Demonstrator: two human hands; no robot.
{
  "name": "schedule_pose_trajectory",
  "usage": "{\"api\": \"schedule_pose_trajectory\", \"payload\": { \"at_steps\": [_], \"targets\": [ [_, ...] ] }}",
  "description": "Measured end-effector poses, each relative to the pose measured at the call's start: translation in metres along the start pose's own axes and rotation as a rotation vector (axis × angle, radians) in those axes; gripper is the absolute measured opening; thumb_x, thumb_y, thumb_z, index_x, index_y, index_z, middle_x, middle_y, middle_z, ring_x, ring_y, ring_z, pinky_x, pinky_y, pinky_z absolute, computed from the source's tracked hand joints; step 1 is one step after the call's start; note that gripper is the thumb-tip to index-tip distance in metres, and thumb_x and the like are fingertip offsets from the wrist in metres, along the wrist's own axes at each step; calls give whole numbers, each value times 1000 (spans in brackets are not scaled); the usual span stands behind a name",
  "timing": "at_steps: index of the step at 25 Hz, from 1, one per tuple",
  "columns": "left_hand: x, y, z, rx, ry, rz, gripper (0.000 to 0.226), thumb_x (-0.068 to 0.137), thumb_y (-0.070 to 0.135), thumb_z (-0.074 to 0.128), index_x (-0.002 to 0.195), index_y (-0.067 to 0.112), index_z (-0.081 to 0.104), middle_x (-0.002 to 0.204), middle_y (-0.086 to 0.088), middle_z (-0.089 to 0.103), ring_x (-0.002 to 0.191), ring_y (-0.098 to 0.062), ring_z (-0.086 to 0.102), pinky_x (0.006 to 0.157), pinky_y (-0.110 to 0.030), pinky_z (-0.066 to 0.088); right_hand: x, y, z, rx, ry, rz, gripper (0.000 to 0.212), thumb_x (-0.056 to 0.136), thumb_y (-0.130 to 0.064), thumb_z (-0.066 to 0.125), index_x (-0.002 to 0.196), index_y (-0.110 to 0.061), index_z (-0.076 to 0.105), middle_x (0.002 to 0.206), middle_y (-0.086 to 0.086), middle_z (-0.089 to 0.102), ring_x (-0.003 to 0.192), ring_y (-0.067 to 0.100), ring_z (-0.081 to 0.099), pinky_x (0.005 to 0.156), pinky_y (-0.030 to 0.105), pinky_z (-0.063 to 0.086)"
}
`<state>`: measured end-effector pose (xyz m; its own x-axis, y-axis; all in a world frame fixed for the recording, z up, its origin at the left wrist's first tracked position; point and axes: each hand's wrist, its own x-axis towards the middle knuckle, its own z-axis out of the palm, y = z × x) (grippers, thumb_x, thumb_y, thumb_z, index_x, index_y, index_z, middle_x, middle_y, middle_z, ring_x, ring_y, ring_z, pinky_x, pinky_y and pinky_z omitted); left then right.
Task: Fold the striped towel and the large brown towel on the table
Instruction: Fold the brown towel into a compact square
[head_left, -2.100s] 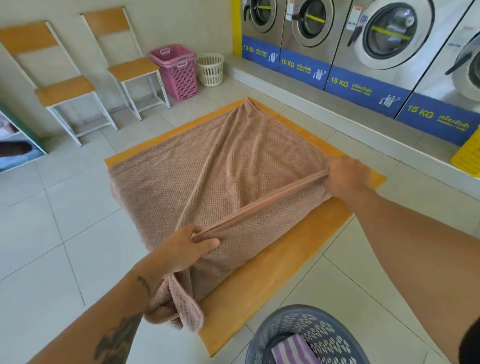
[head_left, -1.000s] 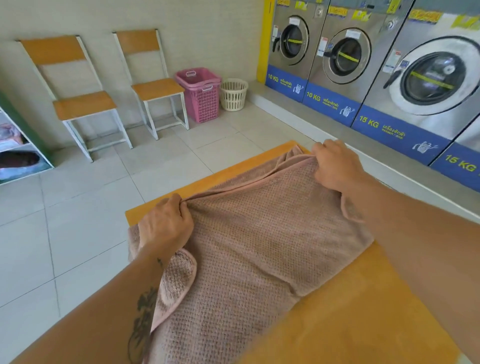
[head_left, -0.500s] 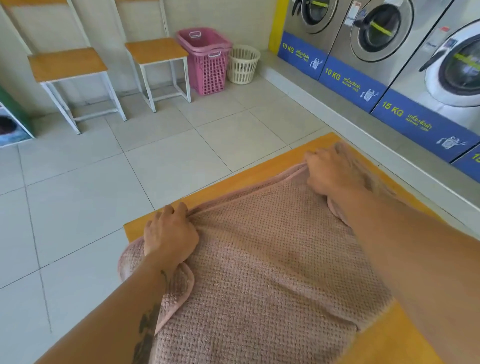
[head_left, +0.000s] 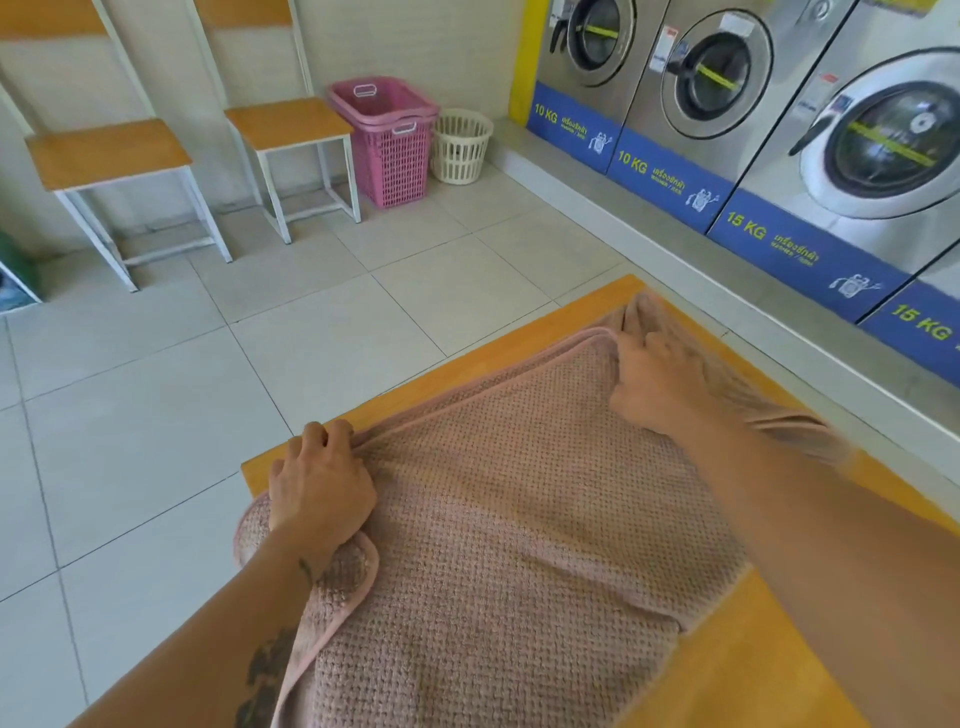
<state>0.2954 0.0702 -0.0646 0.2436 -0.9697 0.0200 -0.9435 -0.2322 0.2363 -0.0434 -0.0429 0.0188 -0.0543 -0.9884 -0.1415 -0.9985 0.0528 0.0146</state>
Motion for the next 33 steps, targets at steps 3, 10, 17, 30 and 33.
{"api": "schedule_pose_trajectory", "payload": {
  "at_steps": [3,10,17,30,33],
  "targets": [
    [-28,2,-23,-62,-21,-30,42,87,25,48,130,22,47,127,-7,48,116,-31,44,99,-48,37,-68,-8,3,127,-108,12,80,83,-23,63,153,-27,24,149,10,35,137,35,34,111,56,33],
    [-157,-24,-48,-186,-219,-77,63,84,35,47,145,38,29,143,-3,33,129,-30,34,108,-52,32,-208,-70,16,428,-327,-168,58,93,-16,53,146,-30,36,147,-1,37,123,23,51,95,44,51],
    [-182,-69,-55,-140,-283,-54,59,96,44,46,149,33,23,143,-5,36,124,-28,46,104,-48,36,-266,-166,23,647,-468,-162,56,96,-15,48,150,-23,35,147,4,45,123,20,52,90,29,44],
    [-78,-176,-104,-577,-172,-27,37,89,4,43,105,26,67,105,7,58,89,-17,59,71,-28,48,-249,-325,39,1026,-538,72,49,88,1,44,136,-8,51,134,21,58,100,20,64,78,31,52],
    [-56,-174,-112,-604,-167,16,39,89,1,42,105,25,68,108,6,59,92,-15,59,74,-28,48,-242,-310,30,971,-454,127,55,88,5,39,140,-7,49,133,17,61,111,26,63,80,29,48]
  ]
}}
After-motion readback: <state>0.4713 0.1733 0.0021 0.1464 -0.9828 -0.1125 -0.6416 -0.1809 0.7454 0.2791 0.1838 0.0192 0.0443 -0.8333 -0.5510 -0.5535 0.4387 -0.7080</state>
